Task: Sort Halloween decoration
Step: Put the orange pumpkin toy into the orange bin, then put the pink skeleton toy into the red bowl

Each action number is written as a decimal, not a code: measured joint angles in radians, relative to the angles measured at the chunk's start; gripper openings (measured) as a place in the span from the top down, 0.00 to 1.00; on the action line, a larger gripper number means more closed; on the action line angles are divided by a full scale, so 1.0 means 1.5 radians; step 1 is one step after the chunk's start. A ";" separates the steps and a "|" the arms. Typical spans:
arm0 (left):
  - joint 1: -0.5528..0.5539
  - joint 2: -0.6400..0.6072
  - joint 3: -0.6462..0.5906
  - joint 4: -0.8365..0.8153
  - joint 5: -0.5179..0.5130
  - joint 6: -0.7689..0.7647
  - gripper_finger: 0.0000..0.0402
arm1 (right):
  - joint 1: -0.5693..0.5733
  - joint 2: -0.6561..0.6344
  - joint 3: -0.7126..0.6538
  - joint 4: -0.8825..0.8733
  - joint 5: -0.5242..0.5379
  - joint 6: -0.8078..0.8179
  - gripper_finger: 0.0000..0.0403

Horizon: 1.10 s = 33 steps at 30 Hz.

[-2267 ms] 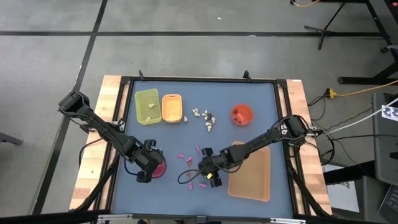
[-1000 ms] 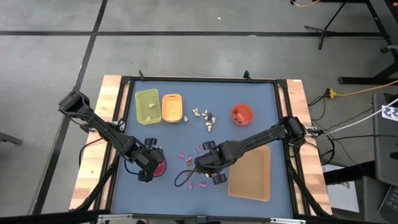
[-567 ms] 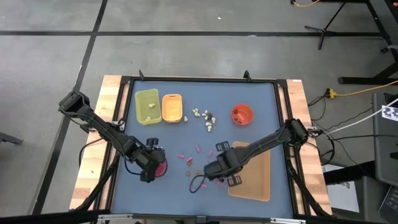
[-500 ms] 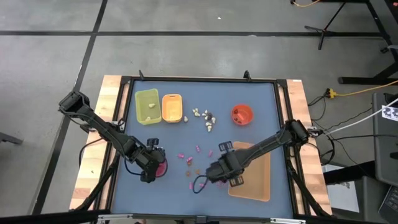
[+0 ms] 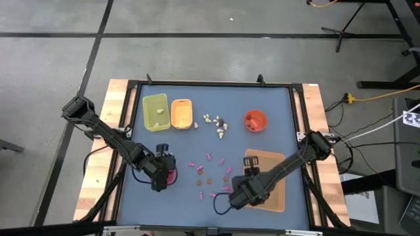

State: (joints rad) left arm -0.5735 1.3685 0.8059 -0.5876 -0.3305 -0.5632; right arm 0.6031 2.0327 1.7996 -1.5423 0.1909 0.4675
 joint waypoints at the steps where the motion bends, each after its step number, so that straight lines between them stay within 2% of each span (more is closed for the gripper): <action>1: 0.000 0.000 0.000 0.006 0.000 0.000 0.58 | 0.001 0.000 0.000 0.000 -0.001 0.000 0.75; 9: 0.000 0.000 -0.001 0.048 -0.023 0.071 0.58 | -0.001 0.000 0.000 0.000 -0.022 0.000 0.74; 18: 0.023 0.000 -0.001 0.099 -0.038 0.155 0.58 | -0.001 0.000 0.000 -0.001 -0.015 0.000 0.53; 23: 0.052 0.000 -0.001 0.141 -0.037 0.228 0.58 | -0.001 0.000 0.000 0.000 0.000 0.000 0.45; 28: 0.090 0.000 -0.001 0.198 -0.032 0.291 0.58 | -0.001 0.000 0.000 0.003 0.000 0.000 0.42; 33: 0.132 0.000 -0.001 0.239 0.013 0.323 0.58 | -0.001 0.000 0.000 0.005 0.000 0.000 0.42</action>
State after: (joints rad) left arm -0.3755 1.3685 0.8051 -0.2286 -0.3115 -0.0784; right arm 0.6018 2.0327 1.7996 -1.5356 0.1909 0.4671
